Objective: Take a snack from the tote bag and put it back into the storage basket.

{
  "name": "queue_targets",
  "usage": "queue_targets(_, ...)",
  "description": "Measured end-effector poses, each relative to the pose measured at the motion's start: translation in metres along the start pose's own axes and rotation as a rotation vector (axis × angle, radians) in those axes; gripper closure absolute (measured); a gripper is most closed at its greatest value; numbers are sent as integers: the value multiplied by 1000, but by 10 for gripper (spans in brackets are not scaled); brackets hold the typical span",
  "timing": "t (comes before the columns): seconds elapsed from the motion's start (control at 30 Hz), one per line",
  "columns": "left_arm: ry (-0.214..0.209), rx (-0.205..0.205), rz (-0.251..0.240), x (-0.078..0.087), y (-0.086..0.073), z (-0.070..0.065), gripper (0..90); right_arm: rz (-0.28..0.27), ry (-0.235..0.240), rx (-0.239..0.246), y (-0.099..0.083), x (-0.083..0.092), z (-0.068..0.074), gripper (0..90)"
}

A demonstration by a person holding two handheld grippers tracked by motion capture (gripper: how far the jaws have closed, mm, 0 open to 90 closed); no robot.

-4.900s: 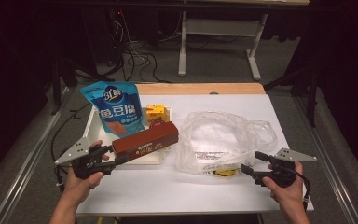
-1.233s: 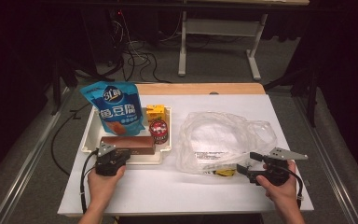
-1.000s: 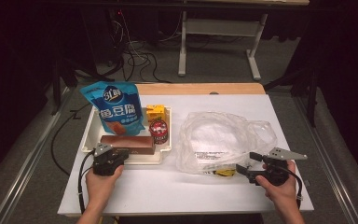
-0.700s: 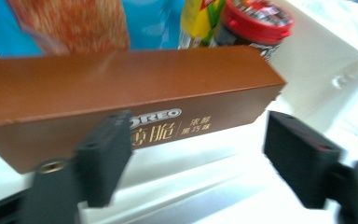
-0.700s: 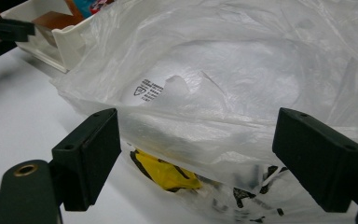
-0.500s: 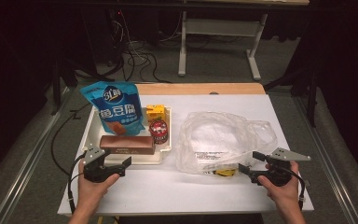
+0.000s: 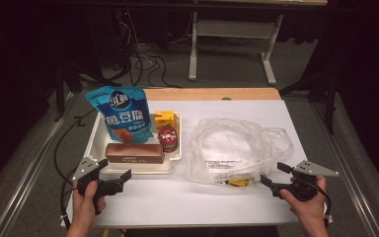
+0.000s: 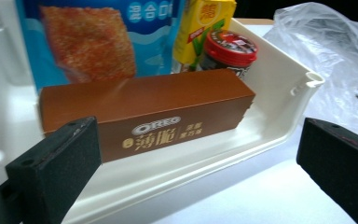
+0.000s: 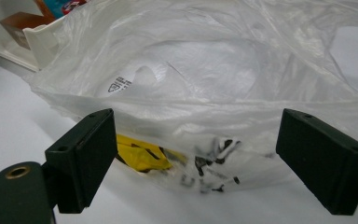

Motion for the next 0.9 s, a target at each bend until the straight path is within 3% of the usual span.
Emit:
queue_targets(0.6, 94, 6, 27, 24, -17, 27, 40, 14, -78, -52, -28, 30, -30, 110)
queue_targets(0.8, 98, 22, 11, 27, -16, 32, 39, 21, -100, -66, -34, 36, -38, 109)
queue_targets(0.9, 105, 14, 34, 24, -19, 32, 48, 8, -95, -68, -31, 36, -37, 100)
Point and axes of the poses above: each handheld gripper's, and its own axes: x roughly backward along the jaws, y roughly out of its top, z roughly to its left, the point moved 10 cm from there along -x, roughly forward along the jaws, and after that the axes turned 9 degrees about x, right-handed, at the moved point
